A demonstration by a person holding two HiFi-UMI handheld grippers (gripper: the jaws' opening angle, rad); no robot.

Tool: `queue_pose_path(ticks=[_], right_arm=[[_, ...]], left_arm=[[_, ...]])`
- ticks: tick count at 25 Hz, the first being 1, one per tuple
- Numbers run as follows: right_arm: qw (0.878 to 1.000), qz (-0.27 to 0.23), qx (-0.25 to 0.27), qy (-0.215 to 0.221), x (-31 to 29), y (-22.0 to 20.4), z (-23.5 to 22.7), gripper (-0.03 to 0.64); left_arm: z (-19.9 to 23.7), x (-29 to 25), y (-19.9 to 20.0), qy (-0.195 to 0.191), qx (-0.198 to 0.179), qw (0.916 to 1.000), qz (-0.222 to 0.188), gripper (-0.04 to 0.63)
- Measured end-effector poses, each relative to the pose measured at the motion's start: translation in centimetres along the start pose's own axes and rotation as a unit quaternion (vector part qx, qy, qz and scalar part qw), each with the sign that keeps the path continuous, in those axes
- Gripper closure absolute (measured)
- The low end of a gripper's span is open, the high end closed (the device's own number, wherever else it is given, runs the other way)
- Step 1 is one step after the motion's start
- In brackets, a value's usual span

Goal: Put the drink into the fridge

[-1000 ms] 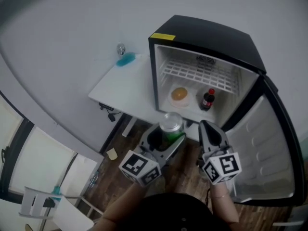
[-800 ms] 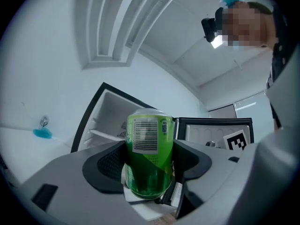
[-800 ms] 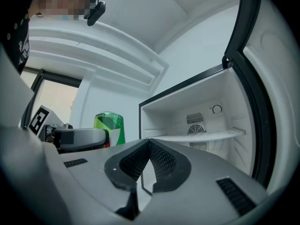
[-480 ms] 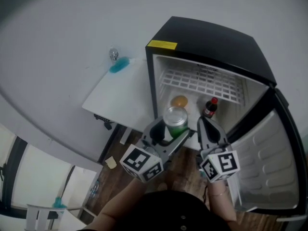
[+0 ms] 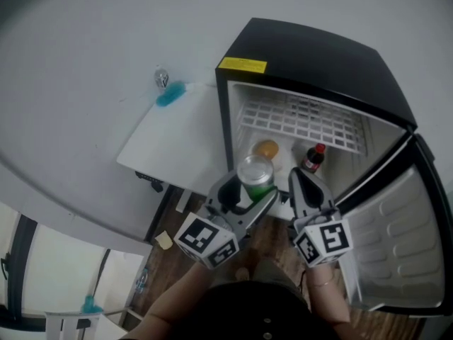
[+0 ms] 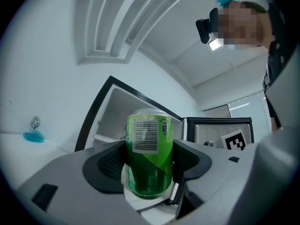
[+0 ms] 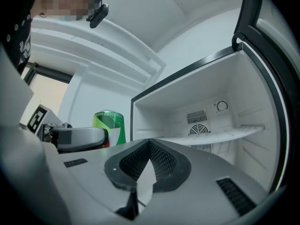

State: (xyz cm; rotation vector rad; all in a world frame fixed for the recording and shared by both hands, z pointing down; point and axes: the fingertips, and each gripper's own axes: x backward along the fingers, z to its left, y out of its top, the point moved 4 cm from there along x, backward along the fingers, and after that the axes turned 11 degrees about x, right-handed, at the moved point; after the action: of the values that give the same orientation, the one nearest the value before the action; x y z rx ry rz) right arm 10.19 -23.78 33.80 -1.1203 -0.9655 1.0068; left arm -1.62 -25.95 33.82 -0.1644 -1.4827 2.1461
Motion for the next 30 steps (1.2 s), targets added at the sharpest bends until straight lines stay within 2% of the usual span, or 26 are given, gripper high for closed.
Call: queue_pose_path(ticks=[12,30], right_arm=[[1.000,0.002,0.006,-0.006,0.0,0.4,-2.0,0.609],[1.000,-0.005,0.006,0.020,-0.8,0.9,-4.0,0.607]], left_arm=[[-0.4,-1.8,0.1,-0.002,-0.008,0.9999,0.007,0.284],[-0.5,-4.9,1.3,0.008,-0.016,0.9998,0.013,0.284]])
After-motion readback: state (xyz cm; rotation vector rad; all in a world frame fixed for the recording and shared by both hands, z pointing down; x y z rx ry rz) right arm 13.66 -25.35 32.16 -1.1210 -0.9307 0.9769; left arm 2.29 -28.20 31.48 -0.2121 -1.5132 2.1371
